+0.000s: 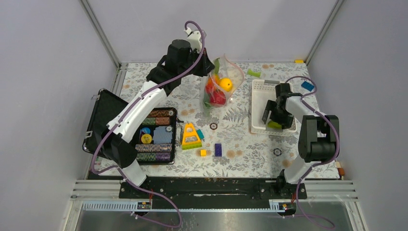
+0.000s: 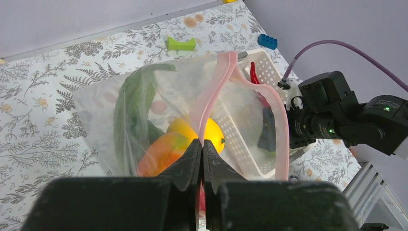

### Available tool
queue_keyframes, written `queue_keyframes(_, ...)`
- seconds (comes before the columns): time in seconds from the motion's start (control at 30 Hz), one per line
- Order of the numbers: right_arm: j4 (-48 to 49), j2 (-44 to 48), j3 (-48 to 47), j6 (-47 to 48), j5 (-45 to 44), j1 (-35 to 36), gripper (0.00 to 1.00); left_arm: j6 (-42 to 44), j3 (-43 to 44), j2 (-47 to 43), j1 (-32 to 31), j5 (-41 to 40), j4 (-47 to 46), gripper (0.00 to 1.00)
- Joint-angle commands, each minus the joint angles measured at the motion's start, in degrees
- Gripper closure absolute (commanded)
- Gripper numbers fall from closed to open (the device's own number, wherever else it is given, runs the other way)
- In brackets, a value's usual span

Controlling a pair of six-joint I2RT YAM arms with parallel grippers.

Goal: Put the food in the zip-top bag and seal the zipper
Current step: Pick up the fake fruit from the bin, then place the fake fruit in the zipper food storage bag.

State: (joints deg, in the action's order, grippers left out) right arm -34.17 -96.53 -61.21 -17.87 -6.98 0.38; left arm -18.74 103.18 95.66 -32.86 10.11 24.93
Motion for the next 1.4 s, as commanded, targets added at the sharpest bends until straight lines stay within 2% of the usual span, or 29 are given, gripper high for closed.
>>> queue_keyframes(0.0,-0.6,1.1,-0.2,1.7,0.4,0.2,0.11,1.2,2.3,1.9,-0.7,0.9,-0.5,1.00)
queue_keyframes(0.07,-0.1,1.9,0.0,1.9,0.2,0.1,0.18,1.0,2.0,2.5,-1.0,0.4,-0.1,1.00)
queue_keyframes(0.2,-0.1,4.9,0.0,1.9,-1.9,0.1,0.45,0.9,1.9,3.4,-1.2,-0.9,0.8,1.00)
queue_keyframes(0.27,0.3,7.7,0.1,1.6,-2.2,0.1,0.51,0.7,2.1,3.6,-1.2,-1.2,1.0,1.00)
queue_keyframes(0.43,1.6,15.9,0.1,2.0,-1.3,0.1,0.52,0.6,2.6,3.3,-1.5,-1.2,1.0,1.00)
queue_keyframes(0.57,4.4,24.4,0.9,2.1,4.0,0.2,0.52,-0.8,2.7,3.4,-1.6,-1.6,0.4,1.00)
queue_keyframes(0.67,9.5,30.9,1.6,1.3,15.6,0.2,0.53,-1.5,2.9,3.9,-1.7,-0.8,-0.2,1.00)
queue_keyframes(0.8,20.4,36.8,1.1,-4.7,33.5,1.3,0.55,-1.6,3.5,4.1,-2.1,-1.2,-0.1,1.00)
queue_keyframes(0.9,27.5,39.1,-1.1,-5.5,36.3,6.9,0.55,-1.5,3.8,3.9,-2.5,-1.6,0.1,1.00)
queue_keyframes(1.07,31.8,35.5,-7.3,-3.6,35.5,15.2,0.53,-0.8,3.8,2.9,-3.3,-2.4,0.6,1.00)
queue_keyframes(1.13,32.1,31.3,-9.3,-4.0,34.6,16.2,0.49,-0.8,3.5,2.4,-3.5,-2.4,0.6,1.00)
queue_keyframes(1.37,26.9,18.3,-15.7,-4.8,33.0,19.7,0.46,-1.2,3.3,1.5,-3.7,-2.5,1.4,1.00)
